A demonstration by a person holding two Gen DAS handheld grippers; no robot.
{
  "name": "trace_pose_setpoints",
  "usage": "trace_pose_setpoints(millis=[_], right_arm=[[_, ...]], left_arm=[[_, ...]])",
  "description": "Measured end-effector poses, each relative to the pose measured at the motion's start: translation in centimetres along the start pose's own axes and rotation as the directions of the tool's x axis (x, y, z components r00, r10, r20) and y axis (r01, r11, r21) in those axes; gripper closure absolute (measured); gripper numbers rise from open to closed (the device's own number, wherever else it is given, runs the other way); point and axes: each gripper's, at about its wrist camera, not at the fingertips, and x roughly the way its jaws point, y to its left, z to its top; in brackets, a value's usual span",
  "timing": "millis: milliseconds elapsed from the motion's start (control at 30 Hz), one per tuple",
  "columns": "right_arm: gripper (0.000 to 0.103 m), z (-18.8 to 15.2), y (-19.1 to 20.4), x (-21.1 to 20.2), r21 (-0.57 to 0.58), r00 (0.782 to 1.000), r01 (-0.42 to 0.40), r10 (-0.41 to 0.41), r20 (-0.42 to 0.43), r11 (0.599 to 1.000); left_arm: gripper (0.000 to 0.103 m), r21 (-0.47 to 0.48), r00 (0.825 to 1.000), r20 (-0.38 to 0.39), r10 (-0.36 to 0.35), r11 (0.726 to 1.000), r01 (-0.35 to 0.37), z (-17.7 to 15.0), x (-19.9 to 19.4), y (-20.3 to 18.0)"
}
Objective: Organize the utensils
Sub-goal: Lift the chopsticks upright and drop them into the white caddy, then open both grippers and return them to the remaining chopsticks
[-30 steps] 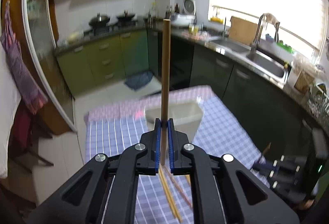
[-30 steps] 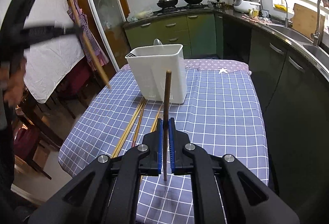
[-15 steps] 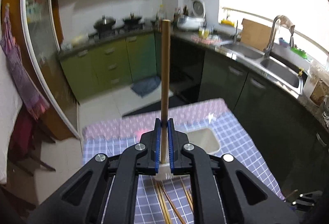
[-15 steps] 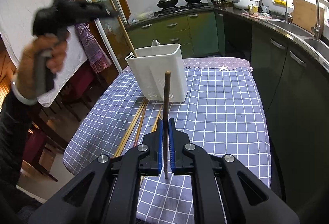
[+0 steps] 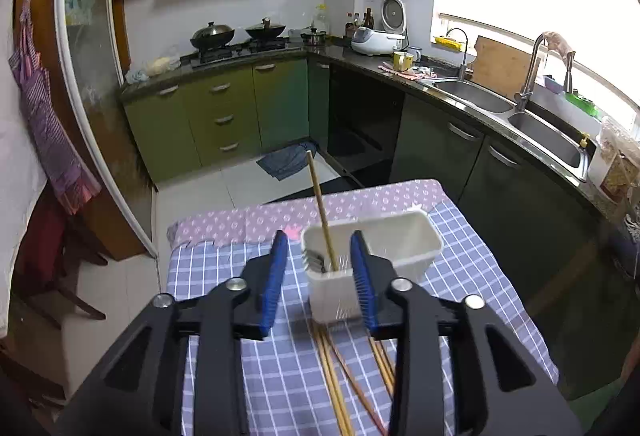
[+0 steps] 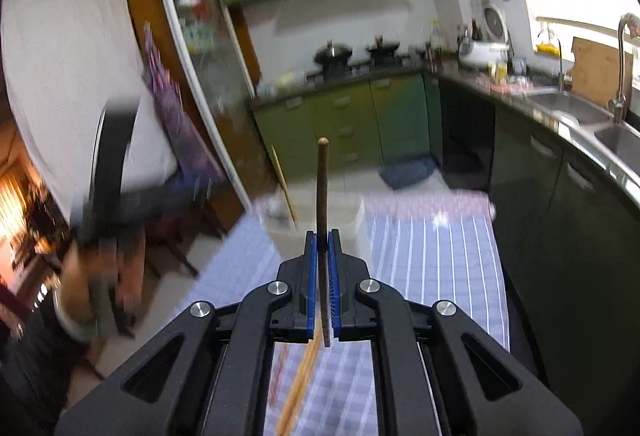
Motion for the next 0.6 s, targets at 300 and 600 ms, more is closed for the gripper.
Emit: trace_pose_setpoints(millis=[300, 600], right_arm=[[0.096, 7.1, 1.5, 5.7, -0.012, 0.982, 0.138, -0.135, 0.134, 0.990], [0.094, 4.0, 0.3, 14.4, -0.007, 0.987, 0.147, -0.147, -0.064, 0.989]], left_arm=[[0.068, -0.016, 0.996, -0.089, 0.000, 1.000, -0.001, -4.0, -1.9, 3.0], [0.065, 0.008, 0.986, -0.164, -0.010, 1.000, 0.012, -6.4, -1.3, 3.2]])
